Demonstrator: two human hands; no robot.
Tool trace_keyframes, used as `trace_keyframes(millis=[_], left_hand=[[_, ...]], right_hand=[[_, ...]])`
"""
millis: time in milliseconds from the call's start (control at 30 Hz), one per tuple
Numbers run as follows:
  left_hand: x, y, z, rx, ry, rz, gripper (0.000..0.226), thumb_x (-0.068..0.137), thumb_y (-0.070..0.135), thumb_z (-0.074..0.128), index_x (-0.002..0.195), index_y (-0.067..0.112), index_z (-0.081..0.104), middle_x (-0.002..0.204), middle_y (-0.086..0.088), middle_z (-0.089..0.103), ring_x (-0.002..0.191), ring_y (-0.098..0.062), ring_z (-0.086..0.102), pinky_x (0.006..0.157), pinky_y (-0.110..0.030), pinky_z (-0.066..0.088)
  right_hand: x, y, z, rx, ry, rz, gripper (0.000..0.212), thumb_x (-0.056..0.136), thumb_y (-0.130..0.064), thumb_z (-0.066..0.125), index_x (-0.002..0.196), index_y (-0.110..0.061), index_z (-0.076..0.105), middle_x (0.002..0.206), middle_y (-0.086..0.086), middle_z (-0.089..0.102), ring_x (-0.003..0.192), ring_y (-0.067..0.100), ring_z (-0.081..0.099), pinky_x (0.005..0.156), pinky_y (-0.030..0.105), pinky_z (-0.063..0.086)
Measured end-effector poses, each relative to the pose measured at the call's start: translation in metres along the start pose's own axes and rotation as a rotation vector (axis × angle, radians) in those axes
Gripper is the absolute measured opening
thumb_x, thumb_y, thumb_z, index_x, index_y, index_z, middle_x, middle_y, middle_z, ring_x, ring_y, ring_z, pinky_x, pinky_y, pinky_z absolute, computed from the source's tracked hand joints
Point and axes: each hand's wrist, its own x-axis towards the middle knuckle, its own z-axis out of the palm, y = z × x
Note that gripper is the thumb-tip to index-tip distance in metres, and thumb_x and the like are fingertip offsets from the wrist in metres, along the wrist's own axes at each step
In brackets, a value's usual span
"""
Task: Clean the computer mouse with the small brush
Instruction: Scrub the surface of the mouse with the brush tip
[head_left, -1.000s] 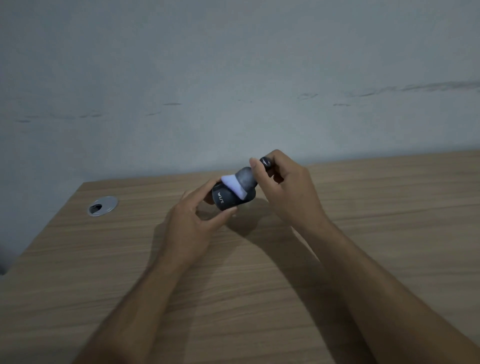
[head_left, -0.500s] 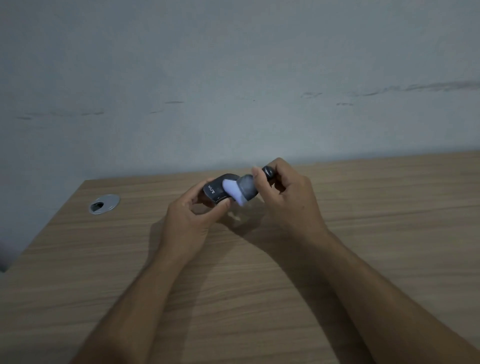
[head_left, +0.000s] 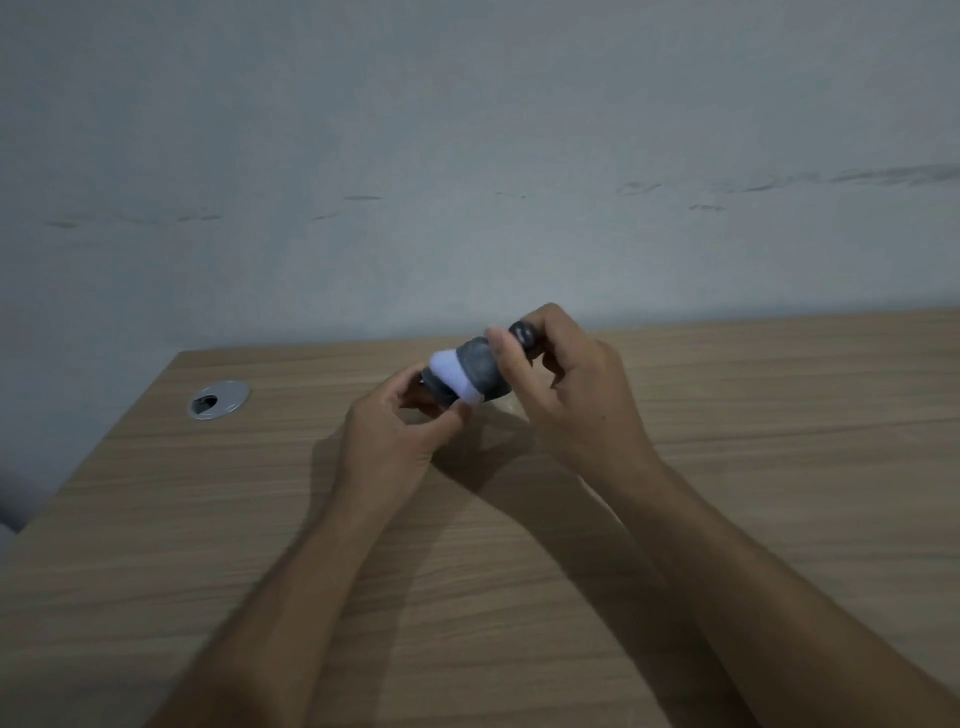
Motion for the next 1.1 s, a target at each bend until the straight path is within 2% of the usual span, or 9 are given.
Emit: trace_keyframes(millis=[100, 233, 367, 467, 567, 700, 767, 933, 1100], left_hand=[[-0.003, 0.000, 0.000, -0.049, -0.009, 0.018, 0.038, 0.083, 0.018, 0.093, 0.118, 0.028, 0.082, 0.099, 0.003, 0.086, 0.079, -0.006, 0.072, 0.073, -0.027, 0.055], [-0.004, 0.003, -0.002, -0.103, -0.011, 0.031, 0.031, 0.086, 0.025, 0.093, 0.114, 0.038, 0.083, 0.103, 0.009, 0.087, 0.090, -0.015, 0.079, 0.082, -0.035, 0.063], [-0.001, 0.002, -0.001, -0.095, 0.006, -0.004, 0.033, 0.084, 0.030, 0.094, 0.116, 0.032, 0.085, 0.101, 0.008, 0.088, 0.092, -0.015, 0.081, 0.083, -0.036, 0.063], [0.002, -0.003, -0.002, -0.032, 0.028, -0.030, 0.029, 0.083, 0.028, 0.094, 0.111, 0.028, 0.085, 0.093, 0.004, 0.087, 0.082, -0.014, 0.079, 0.073, -0.037, 0.063], [0.000, -0.003, -0.003, -0.043, 0.029, -0.012, 0.040, 0.083, 0.015, 0.092, 0.120, 0.026, 0.084, 0.094, 0.007, 0.086, 0.082, -0.004, 0.075, 0.075, -0.030, 0.059], [-0.005, 0.008, -0.005, -0.065, -0.028, 0.066, 0.047, 0.085, 0.023, 0.094, 0.125, 0.039, 0.078, 0.107, 0.012, 0.086, 0.079, 0.009, 0.070, 0.074, -0.009, 0.051], [-0.006, 0.012, -0.005, -0.038, -0.036, 0.098, 0.051, 0.086, 0.025, 0.093, 0.134, 0.034, 0.076, 0.112, 0.011, 0.085, 0.079, 0.012, 0.069, 0.072, -0.004, 0.045], [-0.004, 0.010, -0.001, 0.185, -0.001, 0.179, 0.067, 0.087, 0.023, 0.092, 0.149, 0.033, 0.068, 0.127, 0.019, 0.078, 0.115, 0.007, 0.071, 0.094, -0.003, 0.047], [-0.004, 0.002, -0.001, 0.336, -0.019, 0.328, 0.071, 0.085, 0.013, 0.092, 0.151, 0.022, 0.067, 0.130, 0.016, 0.073, 0.116, -0.007, 0.068, 0.102, -0.024, 0.053]], right_hand=[[-0.004, 0.014, 0.003, -0.111, 0.010, -0.026, 0.028, 0.104, -0.034, 0.069, 0.087, -0.017, 0.055, 0.071, -0.007, 0.057, 0.058, 0.004, 0.050, 0.055, 0.014, 0.034], [-0.004, 0.043, -0.003, -0.228, 0.074, 0.055, 0.034, 0.101, -0.043, 0.066, 0.087, -0.013, 0.059, 0.073, -0.002, 0.064, 0.062, 0.019, 0.055, 0.057, 0.033, 0.043], [-0.003, 0.028, -0.007, -0.129, 0.117, 0.067, 0.029, 0.105, -0.038, 0.067, 0.093, -0.012, 0.062, 0.077, -0.009, 0.062, 0.060, -0.002, 0.052, 0.058, 0.011, 0.032], [-0.003, 0.005, 0.000, -0.073, 0.027, -0.104, 0.026, 0.106, -0.036, 0.066, 0.096, -0.011, 0.065, 0.083, -0.006, 0.065, 0.067, -0.002, 0.054, 0.063, 0.011, 0.034], [-0.005, 0.010, 0.007, -0.141, 0.003, -0.128, 0.031, 0.104, -0.042, 0.066, 0.094, -0.012, 0.065, 0.082, -0.001, 0.065, 0.073, 0.016, 0.057, 0.063, 0.022, 0.038], [-0.002, 0.034, 0.000, -0.197, 0.050, 0.025, 0.035, 0.102, -0.049, 0.064, 0.092, -0.015, 0.062, 0.080, -0.001, 0.067, 0.073, 0.020, 0.060, 0.066, 0.035, 0.046], [0.000, 0.042, -0.008, -0.208, 0.088, 0.084, 0.035, 0.102, -0.049, 0.064, 0.091, -0.016, 0.061, 0.078, -0.001, 0.068, 0.065, 0.016, 0.055, 0.062, 0.032, 0.041], [0.007, 0.014, -0.011, -0.054, 0.115, 0.053, 0.032, 0.106, -0.038, 0.065, 0.089, -0.012, 0.059, 0.071, -0.003, 0.061, 0.053, 0.008, 0.045, 0.054, 0.016, 0.030], [0.006, 0.015, -0.003, -0.068, 0.065, 0.059, 0.031, 0.104, -0.039, 0.068, 0.087, -0.014, 0.059, 0.072, -0.007, 0.061, 0.057, 0.004, 0.050, 0.056, 0.016, 0.032]])
